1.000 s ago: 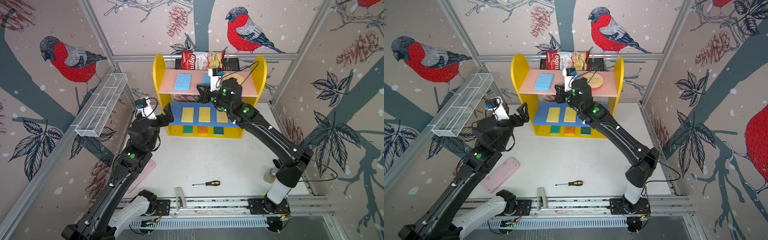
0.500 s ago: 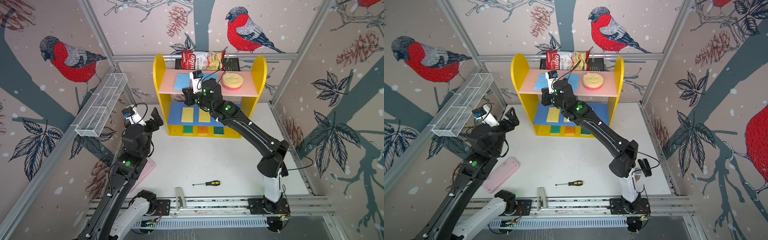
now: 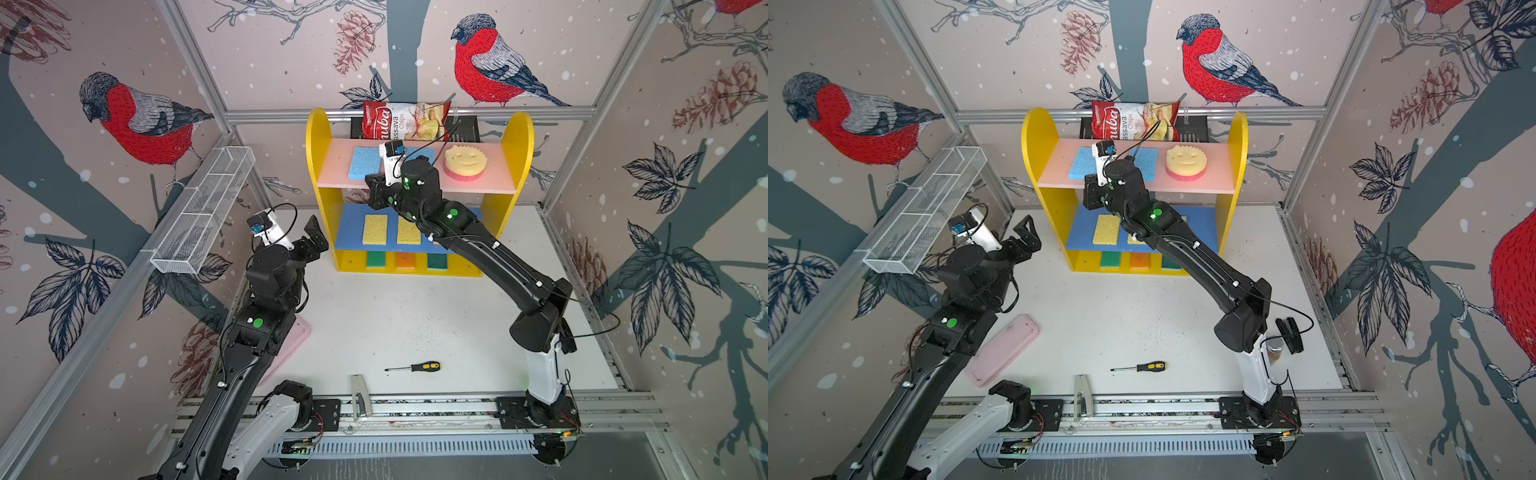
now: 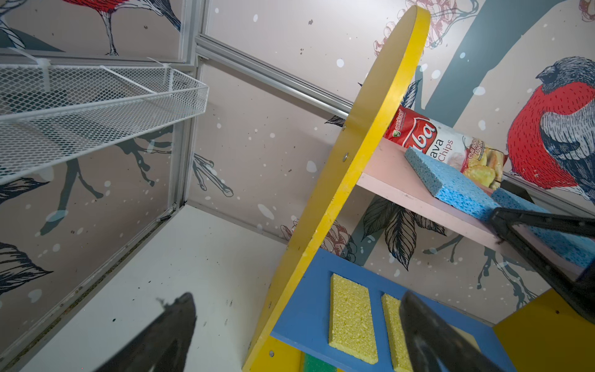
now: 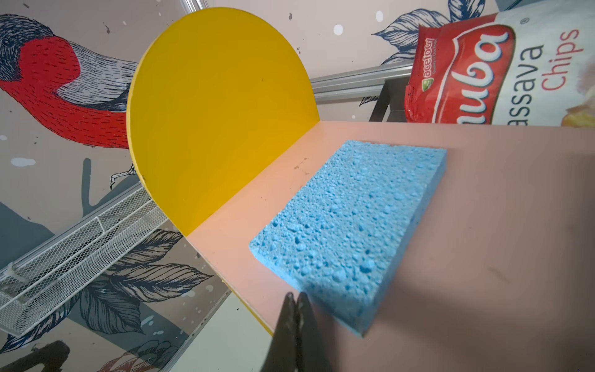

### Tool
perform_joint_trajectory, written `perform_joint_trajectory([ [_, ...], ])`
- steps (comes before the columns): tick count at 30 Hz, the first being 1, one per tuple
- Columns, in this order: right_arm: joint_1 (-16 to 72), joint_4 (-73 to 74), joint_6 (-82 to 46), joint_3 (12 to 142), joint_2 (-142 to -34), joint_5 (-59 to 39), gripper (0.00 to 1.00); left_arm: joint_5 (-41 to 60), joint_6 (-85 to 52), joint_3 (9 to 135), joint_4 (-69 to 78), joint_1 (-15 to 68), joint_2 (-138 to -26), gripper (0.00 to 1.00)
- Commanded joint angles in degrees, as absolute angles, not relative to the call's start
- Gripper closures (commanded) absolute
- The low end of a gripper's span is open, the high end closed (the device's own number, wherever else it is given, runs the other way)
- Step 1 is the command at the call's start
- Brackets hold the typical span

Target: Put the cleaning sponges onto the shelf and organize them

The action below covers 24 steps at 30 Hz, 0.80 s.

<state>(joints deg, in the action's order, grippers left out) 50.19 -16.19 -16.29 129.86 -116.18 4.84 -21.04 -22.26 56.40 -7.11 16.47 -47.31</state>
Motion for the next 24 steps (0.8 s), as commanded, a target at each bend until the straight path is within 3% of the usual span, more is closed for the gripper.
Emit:
perform_joint_trajectory([
  [1, 49.76, -16.0, -16.47, 130.59, -116.88, 5.11, 1.0, -20.57, -22.68, 56.38, -5.93, 16.17, -47.37, 0.03],
  [16, 49.73, -17.03, -16.66, 127.96, -113.0, 3.82, 1.0, -20.07, -22.87, 56.77, -6.42, 15.82, -47.47, 0.03],
  [21, 49.88, -9.38, -15.78, 110.81, -99.86, 4.71, 0.92, -20.5, -22.75, 56.78, -6.75, 15.82, -47.22, 0.03],
  [24, 49.66, -1.9, -14.66, 94.84, -88.17, 12.28, 0.83, -20.55, -23.09, 56.65, -6.79, 15.78, -46.68, 0.03],
])
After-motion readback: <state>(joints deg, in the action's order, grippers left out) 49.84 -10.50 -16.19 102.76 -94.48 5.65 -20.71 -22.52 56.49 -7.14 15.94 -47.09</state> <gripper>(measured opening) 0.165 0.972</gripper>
